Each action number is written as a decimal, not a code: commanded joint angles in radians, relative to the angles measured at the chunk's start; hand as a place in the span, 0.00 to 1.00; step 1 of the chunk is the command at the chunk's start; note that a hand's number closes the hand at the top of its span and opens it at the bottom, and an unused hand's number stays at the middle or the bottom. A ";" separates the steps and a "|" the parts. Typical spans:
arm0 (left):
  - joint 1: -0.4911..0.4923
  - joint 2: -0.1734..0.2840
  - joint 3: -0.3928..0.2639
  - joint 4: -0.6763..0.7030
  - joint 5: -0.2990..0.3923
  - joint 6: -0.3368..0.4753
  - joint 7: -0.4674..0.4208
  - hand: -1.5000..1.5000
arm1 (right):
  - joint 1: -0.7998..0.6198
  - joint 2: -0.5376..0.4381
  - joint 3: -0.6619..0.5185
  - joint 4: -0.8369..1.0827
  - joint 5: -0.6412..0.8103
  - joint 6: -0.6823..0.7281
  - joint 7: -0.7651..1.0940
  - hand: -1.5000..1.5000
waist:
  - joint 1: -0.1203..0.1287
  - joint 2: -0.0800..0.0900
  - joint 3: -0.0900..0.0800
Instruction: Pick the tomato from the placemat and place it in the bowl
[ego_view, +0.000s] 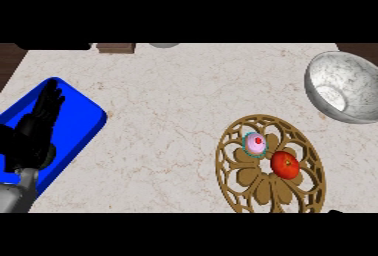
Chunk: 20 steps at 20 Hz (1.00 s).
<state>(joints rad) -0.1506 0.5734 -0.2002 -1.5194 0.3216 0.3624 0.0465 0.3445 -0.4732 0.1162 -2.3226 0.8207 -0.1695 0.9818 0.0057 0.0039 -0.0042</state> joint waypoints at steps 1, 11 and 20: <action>-0.018 -0.004 0.004 0.015 0.001 -0.028 -0.004 0.50 | -0.095 -0.048 0.029 -0.070 -0.084 0.255 0.203 0.00 | 0.015 0.003 0.000; -0.015 0.000 0.035 0.028 -0.004 -0.067 -0.010 0.50 | -0.403 0.004 -0.003 0.233 -0.385 0.449 0.293 0.00 | 0.023 0.000 0.002; -0.041 -0.025 0.039 0.031 -0.031 -0.049 0.020 0.50 | -0.463 0.021 0.053 0.402 -0.514 0.522 0.364 0.00 | 0.007 -0.002 0.002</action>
<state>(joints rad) -0.1760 0.5435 -0.1716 -1.4938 0.2959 0.3203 0.0499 -0.0589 -0.4629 0.1462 -1.9531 0.3609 0.2287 1.1328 0.0204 0.0044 -0.0018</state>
